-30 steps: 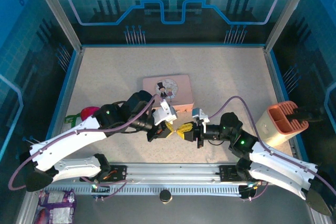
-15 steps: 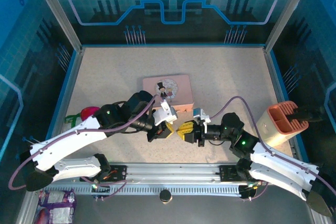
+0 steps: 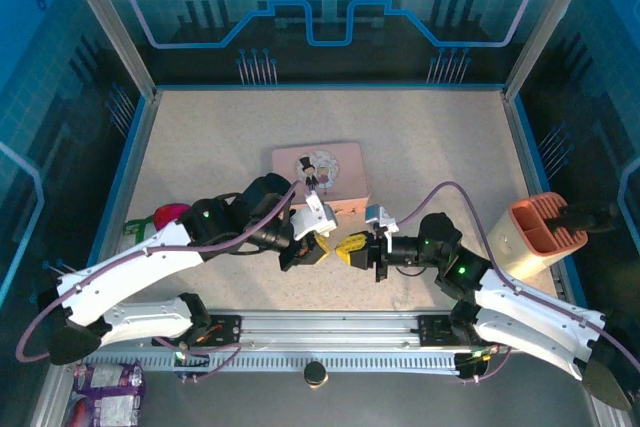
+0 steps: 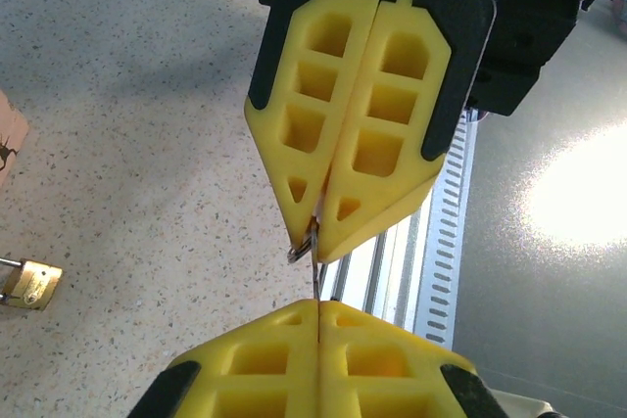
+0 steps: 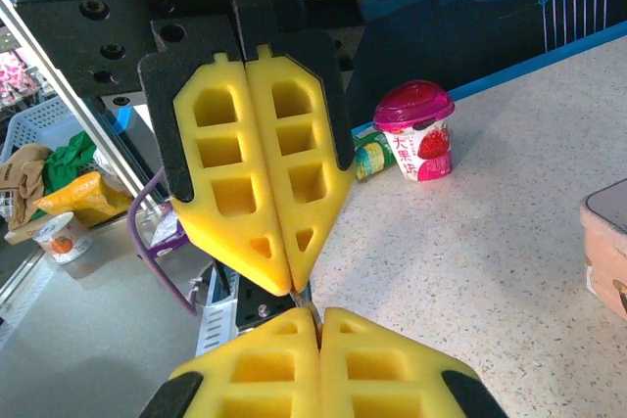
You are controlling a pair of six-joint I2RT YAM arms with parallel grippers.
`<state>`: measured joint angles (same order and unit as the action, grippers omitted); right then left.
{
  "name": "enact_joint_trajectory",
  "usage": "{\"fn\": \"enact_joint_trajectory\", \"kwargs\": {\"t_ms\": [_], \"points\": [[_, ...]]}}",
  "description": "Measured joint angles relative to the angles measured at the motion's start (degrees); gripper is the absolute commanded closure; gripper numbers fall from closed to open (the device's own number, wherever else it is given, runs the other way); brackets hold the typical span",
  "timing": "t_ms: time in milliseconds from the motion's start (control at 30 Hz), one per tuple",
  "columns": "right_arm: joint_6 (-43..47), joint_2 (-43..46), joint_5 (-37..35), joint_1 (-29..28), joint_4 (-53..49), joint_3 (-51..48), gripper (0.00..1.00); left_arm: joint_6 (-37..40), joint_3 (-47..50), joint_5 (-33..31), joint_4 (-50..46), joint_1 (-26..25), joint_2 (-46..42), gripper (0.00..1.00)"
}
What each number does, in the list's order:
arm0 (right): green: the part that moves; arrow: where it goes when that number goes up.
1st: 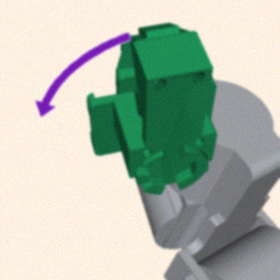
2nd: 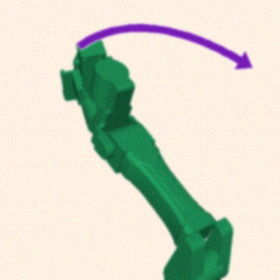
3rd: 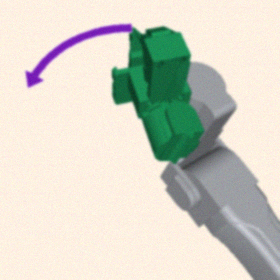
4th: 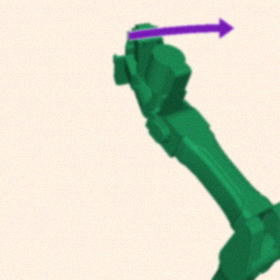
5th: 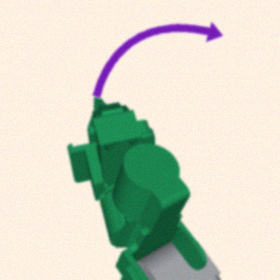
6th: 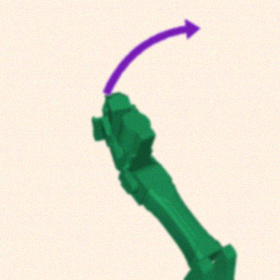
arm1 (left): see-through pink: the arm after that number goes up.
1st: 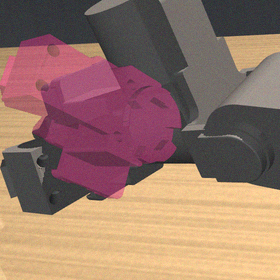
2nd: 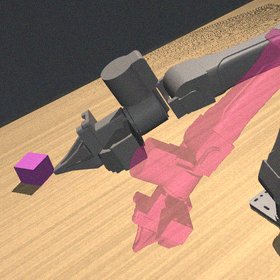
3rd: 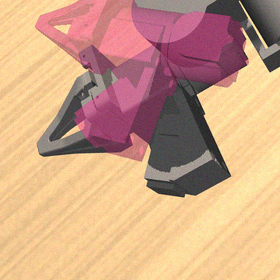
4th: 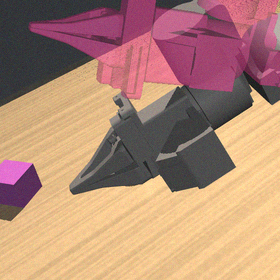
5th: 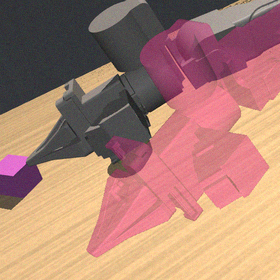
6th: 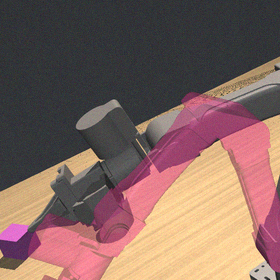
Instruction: Unlock the padlock with the key
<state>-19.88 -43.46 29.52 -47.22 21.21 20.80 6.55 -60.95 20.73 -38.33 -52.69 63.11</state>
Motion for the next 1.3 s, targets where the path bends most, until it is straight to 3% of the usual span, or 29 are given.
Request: {"fn": "enact_joint_trajectory", "kwargs": {"t_ms": [100, 200, 333, 400, 600, 733, 933, 1300], "points": [[-0.2, 0.9, -2.3, 0.0, -0.9, 0.0, 1.0, -1.5, 0.3, -3.5, 1.4, -0.1, -0.2, 0.57], [-1.8, 3.9, -7.4, 0.0, -2.1, -0.2, 1.0, -6.3, 6.2, -10.7, 8.9, 0.3, -4.7, 0.38], [-7.5, 9.4, -18.3, -0.8, -1.2, -3.5, 1.0, -18.6, 21.6, -17.3, 22.5, 4.6, -15.7, 0.36], [-11.6, 11.4, -25.4, -2.9, -0.4, -6.2, 1.0, -26.3, 27.9, -20.9, 28.4, 6.5, -17.2, 0.35], [-22.6, 11.7, -46.8, -14.4, 3.3, -13.7, 1.0, -42.9, 38.6, -27.8, 42.4, 6.8, -7.8, 0.36], [-25.8, 9.6, -56.9, -21.2, 6.6, -14.1, 1.0, -46.9, 39.5, -31.6, 50.1, 5.5, 0.6, 0.33], [-27.8, 5.7, -63.2, -23.6, 12.4, -14.1, 1.0, -47.2, 38.7, -35.4, 60.6, 3.7, 12.4, 0.34], [-27.9, 4.8, -65.6, -25.4, 16.9, -14.4, 1.0, -47.0, 31.4, -40.5, 64.4, 2.1, 26.3, 0.4]]}}
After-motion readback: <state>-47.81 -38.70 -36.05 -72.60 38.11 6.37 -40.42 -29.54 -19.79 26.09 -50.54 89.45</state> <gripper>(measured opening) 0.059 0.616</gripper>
